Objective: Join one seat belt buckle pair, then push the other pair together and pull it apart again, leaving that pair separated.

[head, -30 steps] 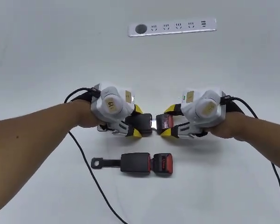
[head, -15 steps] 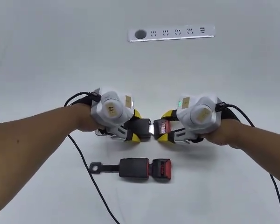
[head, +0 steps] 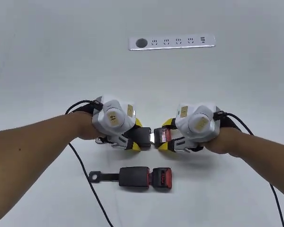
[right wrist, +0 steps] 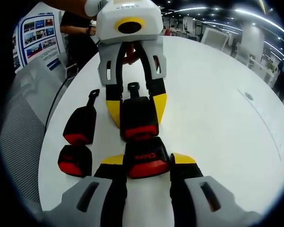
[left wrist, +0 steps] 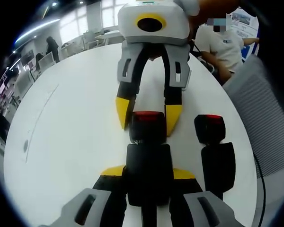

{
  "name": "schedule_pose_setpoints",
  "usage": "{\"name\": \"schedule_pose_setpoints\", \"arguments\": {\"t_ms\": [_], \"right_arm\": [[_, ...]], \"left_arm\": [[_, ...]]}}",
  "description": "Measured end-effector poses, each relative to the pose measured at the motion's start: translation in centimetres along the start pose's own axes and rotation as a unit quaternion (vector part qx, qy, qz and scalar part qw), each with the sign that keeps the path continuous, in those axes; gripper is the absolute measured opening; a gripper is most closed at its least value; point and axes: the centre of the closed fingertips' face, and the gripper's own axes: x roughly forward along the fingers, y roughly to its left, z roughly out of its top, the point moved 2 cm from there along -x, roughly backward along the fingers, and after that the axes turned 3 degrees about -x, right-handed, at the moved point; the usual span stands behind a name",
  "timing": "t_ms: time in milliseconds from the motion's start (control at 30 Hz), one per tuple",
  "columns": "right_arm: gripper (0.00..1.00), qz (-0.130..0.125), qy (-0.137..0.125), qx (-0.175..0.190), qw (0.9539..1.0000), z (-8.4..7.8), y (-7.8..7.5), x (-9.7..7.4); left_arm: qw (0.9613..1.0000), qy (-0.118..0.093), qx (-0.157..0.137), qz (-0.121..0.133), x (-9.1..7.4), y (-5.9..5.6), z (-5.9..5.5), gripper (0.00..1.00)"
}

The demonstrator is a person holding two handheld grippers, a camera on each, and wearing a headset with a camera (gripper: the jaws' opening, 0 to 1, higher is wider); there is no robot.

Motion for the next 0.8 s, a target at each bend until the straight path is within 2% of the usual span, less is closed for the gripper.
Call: {"name": "schedule_pose_setpoints", "arguments": {"t_ms": [500, 800], "right_arm": [[0.34, 0.002, -0.004, -0.008, 1.0, -0.05, -0.07, -0.06], [0.34, 0.0, -0.012, -0.005, 0.9999, -0.67, -0.14, -0.48]], "left_arm": [[1.0, -0.002, 0.008, -0.005, -0.13, -0.17, -0.02, 0.35], [0.9999, -0.001, 0.01, -0.006, -0.49, -0.07, -0.63, 0.35]]}}
